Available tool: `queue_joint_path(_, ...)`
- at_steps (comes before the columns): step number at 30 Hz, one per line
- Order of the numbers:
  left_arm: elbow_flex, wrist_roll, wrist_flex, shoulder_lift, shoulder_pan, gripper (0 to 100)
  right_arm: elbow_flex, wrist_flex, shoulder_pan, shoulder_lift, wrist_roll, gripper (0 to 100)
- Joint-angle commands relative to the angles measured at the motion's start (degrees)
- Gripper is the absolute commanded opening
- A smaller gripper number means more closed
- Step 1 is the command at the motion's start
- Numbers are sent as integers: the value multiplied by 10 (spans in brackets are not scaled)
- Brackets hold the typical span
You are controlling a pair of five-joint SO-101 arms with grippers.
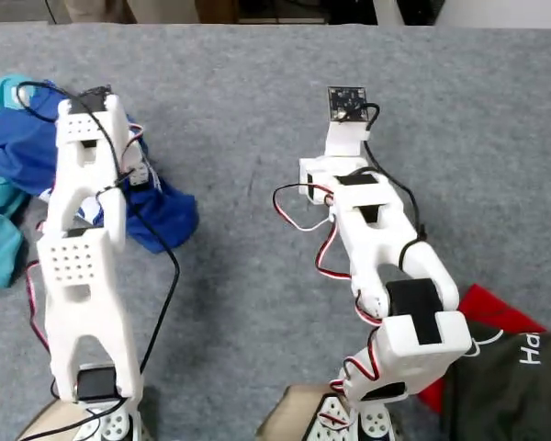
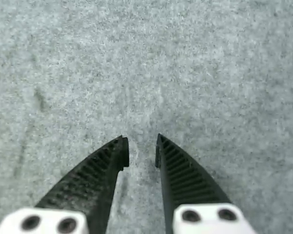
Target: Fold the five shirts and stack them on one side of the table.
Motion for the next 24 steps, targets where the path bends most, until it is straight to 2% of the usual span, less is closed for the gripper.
queue_joint_path(1, -50, 8, 56, 0, 33, 19, -30, 4, 5, -30, -4, 102)
queue_joint_path(5, -19, 4, 56, -53, 107, 18, -30, 3, 9, -31, -4, 102)
queue_joint_path(10, 77, -11, 56, -174, 212, 18, -43, 4, 32, -32, -6, 107)
queue_joint_path(16, 188, -11, 55, -339, 311, 18, -57, 4, 96, -79, -7, 231)
queue_joint_path(24, 215, -8, 54, -465, 440, 18, -48, 4, 162, -140, -4, 246)
